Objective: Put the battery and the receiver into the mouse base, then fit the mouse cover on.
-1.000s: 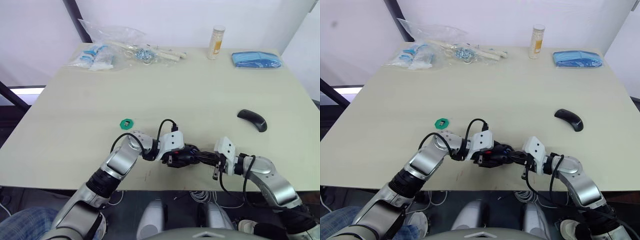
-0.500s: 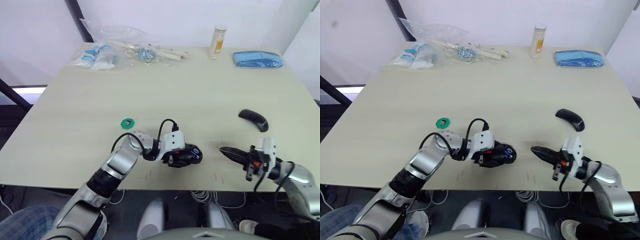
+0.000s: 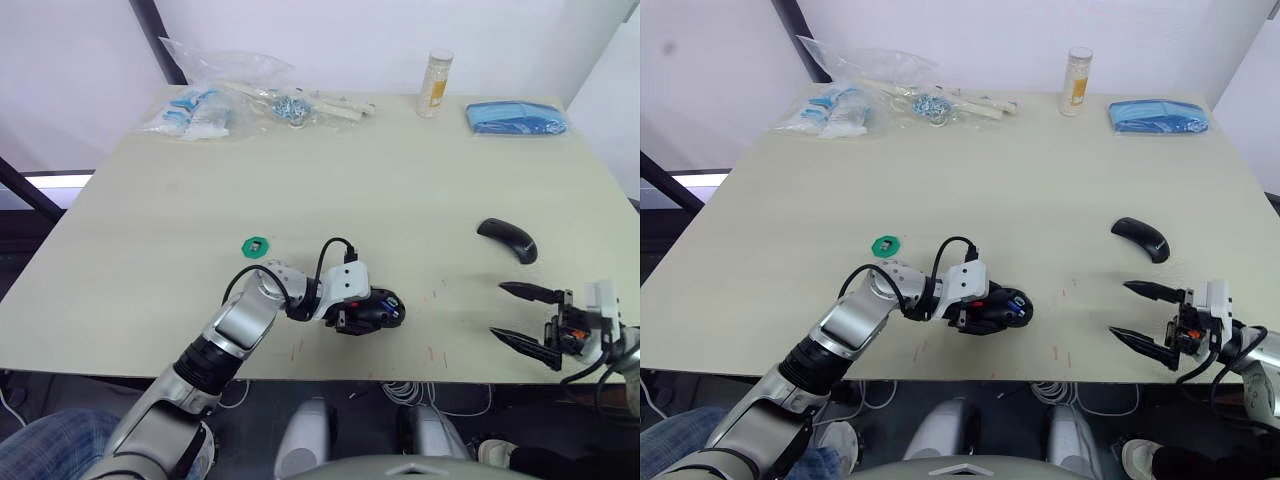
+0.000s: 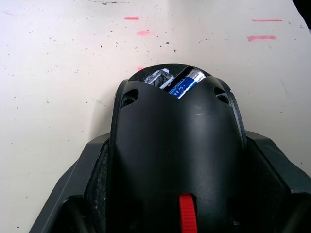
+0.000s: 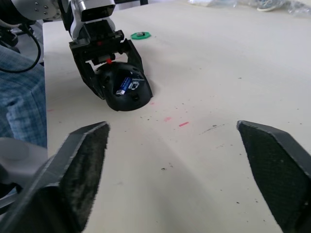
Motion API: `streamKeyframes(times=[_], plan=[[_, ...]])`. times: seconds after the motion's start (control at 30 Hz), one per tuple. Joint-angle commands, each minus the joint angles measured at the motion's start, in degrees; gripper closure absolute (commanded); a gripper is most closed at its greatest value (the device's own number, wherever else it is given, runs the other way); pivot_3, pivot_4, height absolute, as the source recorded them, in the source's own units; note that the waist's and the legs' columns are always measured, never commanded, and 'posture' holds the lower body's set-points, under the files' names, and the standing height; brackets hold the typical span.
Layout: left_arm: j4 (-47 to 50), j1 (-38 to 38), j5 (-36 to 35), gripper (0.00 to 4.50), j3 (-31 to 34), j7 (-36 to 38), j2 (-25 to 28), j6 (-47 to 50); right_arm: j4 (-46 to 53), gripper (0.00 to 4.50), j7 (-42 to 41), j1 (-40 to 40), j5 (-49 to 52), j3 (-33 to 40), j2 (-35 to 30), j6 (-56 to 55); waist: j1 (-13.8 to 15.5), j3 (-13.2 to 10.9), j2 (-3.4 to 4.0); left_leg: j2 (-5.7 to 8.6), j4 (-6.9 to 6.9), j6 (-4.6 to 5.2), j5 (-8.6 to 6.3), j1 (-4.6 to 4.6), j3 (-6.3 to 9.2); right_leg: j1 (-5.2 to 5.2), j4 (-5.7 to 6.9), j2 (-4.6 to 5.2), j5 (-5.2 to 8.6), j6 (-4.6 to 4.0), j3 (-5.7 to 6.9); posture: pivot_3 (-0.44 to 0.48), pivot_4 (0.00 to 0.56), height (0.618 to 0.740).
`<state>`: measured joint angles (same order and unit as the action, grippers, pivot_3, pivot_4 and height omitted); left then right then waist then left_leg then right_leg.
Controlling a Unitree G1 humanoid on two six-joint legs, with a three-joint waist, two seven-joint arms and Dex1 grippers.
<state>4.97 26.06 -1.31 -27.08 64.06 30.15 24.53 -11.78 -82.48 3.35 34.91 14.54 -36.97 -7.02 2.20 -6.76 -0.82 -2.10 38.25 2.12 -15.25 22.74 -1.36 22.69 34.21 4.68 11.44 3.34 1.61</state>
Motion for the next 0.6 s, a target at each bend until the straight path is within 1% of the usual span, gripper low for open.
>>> streamKeyframes(times=[0.03,0.17,0.3,0.37,0.4,0.43,0.47,0.6], plan=[[-0.42,-0.35,0.57,1.45,-1.23,0.71,0.71,0.69,-3.91,0.07,-3.89,-1.78,1.56,3.01,0.29,-4.16,0.02,-0.01,0.01,0.00,0.00,0.00,0.00,0.00,0.00,0.00,0.00,0.00,0.00,0.00,0.00,0.000,0.150,0.740],[-0.65,-0.05,0.45,1.45,-1.12,0.70,0.52,0.56,-8.97,0.07,-7.03,-3.58,1.85,4.17,0.87,-7.77,0.02,-0.01,0.01,0.00,0.01,0.00,0.00,-0.01,-0.01,-0.01,0.00,0.00,0.00,0.00,-0.01,0.000,0.150,0.740],[-0.62,0.02,0.18,1.45,-0.91,0.75,0.37,0.92,-9.98,0.07,-8.51,-4.60,3.04,4.86,1.37,-7.67,-0.02,-0.02,0.03,0.00,0.01,0.00,0.00,-0.02,-0.01,-0.01,0.03,0.00,0.00,-0.01,-0.02,0.000,0.150,0.740],[-0.44,0.31,-1.16,1.45,-0.12,1.13,-0.21,1.68,-10.46,0.07,-9.05,-4.96,3.41,5.01,1.43,-7.58,-0.01,-0.02,0.03,0.00,0.01,0.00,0.00,-0.02,-0.01,-0.01,0.04,0.00,0.00,-0.01,-0.02,0.000,0.150,0.740],[-0.44,0.49,-1.70,0.50,0.34,1.01,-0.59,1.88,-10.64,0.00,-9.17,-5.07,3.46,5.08,1.49,-7.65,0.01,-0.02,0.03,0.00,0.01,0.00,0.00,-0.02,-0.01,-0.01,0.04,0.00,0.00,-0.01,-0.02,0.000,0.150,0.740],[-0.48,0.64,-1.98,0.25,0.61,0.92,-0.81,1.68,-10.68,0.00,-9.29,-5.08,3.60,5.09,1.51,-7.47,0.05,-0.03,0.05,0.00,0.01,0.00,0.00,-0.02,-0.01,-0.01,0.05,0.00,0.00,-0.01,-0.02,0.000,0.150,0.740],[-0.51,0.80,-2.02,0.12,0.57,1.15,-0.77,0.74,-10.69,0.00,-9.48,-5.07,3.70,5.06,1.52,-7.24,0.09,-0.03,0.05,0.01,0.01,0.00,0.00,-0.02,-0.02,-0.01,0.05,0.02,0.00,-0.01,-0.02,0.000,0.150,0.740],[0.57,1.47,-3.97,0.12,1.82,1.73,-1.16,0.51,-10.91,0.00,-10.00,-5.04,3.86,5.08,1.61,-7.03,0.03,-0.05,0.07,0.01,0.02,0.00,0.00,-0.02,-0.01,0.00,0.07,0.02,0.00,-0.01,-0.02,0.000,0.150,0.740]])
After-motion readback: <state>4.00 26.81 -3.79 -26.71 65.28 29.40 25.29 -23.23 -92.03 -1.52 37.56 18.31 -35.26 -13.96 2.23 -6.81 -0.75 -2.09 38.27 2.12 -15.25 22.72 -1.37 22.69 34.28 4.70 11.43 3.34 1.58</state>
